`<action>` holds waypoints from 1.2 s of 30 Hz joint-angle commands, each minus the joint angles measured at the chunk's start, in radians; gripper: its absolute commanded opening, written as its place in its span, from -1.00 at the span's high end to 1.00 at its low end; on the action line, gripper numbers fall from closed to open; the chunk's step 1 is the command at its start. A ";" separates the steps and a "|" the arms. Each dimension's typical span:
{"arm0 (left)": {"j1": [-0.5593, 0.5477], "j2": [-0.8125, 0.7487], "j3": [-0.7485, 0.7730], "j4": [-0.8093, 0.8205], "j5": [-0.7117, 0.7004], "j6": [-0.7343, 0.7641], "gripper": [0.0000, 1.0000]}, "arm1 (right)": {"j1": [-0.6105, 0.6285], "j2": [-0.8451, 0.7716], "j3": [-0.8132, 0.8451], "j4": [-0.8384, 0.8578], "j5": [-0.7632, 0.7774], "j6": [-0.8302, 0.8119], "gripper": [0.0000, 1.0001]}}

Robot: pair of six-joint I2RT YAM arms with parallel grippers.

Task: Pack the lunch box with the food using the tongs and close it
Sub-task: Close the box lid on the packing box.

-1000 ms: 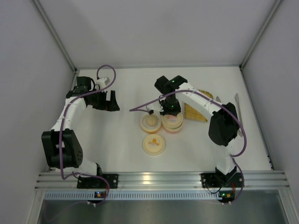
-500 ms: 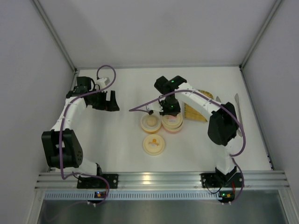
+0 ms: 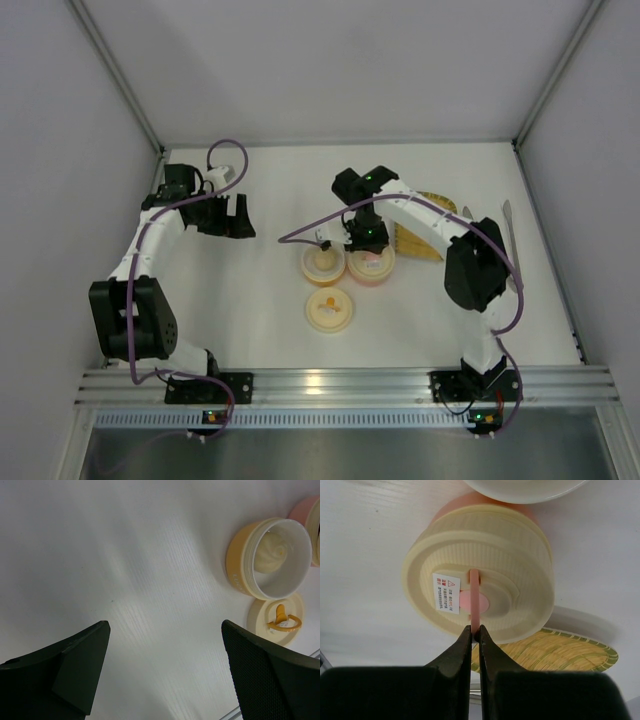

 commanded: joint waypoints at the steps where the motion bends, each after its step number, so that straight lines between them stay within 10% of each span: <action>1: 0.001 -0.005 0.003 0.024 0.006 0.013 -0.96 | -0.010 0.003 0.015 -0.110 0.007 0.000 1.00; 36: 0.003 0.011 0.009 0.031 0.014 0.008 -0.96 | -0.018 0.018 0.001 -0.102 -0.026 0.020 0.75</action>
